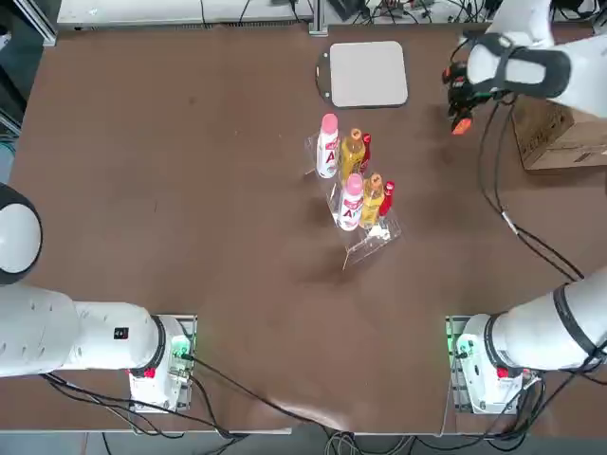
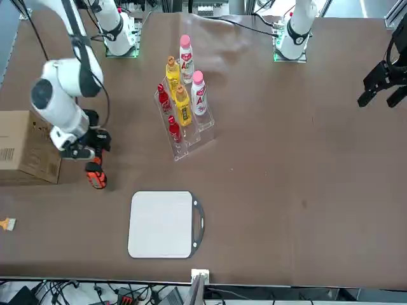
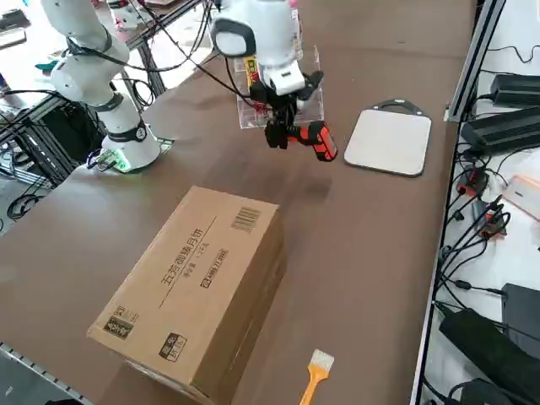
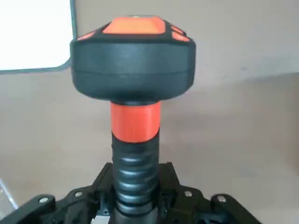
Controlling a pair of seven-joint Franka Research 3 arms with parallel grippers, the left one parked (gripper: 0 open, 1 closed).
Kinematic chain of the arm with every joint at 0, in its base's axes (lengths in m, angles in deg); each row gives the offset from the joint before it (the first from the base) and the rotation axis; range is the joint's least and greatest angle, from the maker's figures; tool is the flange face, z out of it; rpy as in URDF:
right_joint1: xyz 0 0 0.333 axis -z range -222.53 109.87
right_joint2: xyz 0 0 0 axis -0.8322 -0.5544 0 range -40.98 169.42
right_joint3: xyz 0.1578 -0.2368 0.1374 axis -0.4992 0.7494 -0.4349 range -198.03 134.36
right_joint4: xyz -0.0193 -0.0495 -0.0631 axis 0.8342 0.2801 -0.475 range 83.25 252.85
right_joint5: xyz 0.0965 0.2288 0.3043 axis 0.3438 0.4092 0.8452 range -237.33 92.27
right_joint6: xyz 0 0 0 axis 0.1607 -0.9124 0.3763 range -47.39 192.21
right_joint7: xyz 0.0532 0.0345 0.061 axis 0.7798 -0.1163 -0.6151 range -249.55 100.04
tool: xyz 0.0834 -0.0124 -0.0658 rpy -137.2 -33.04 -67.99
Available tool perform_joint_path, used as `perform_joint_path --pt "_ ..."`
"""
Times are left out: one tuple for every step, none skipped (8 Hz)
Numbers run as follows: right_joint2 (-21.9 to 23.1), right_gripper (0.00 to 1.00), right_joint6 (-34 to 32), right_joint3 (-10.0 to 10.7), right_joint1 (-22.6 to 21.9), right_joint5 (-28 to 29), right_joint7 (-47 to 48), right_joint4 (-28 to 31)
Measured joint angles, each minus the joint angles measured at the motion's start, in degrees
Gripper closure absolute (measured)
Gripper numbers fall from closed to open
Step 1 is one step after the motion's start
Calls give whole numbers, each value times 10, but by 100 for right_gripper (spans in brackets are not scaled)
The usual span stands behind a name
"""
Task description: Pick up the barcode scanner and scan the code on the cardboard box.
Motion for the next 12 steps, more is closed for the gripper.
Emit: perform_joint_path --pt "33 58 -32 1 20 0 -7 -5" --pt "63 58 -62 2 41 -1 -27 -7" --pt "91 58 -95 3 68 -3 -57 -8" --pt "117 58 -126 4 102 -4 -98 -8" --pt "137 58 -152 6 145 -5 -149 -10" --pt "148 58 -173 8 192 -6 -207 -13" --pt "150 58 -181 12 235 -6 -265 -19" --pt "149 58 -183 14 272 -6 -311 -21" --pt "147 58 -182 15 300 -6 -345 -22" --pt "141 58 -182 16 317 -6 -369 -27" --pt "130 58 -181 16 323 -6 -380 -41" --pt "112 58 -181 14 324 -6 -385 -64"
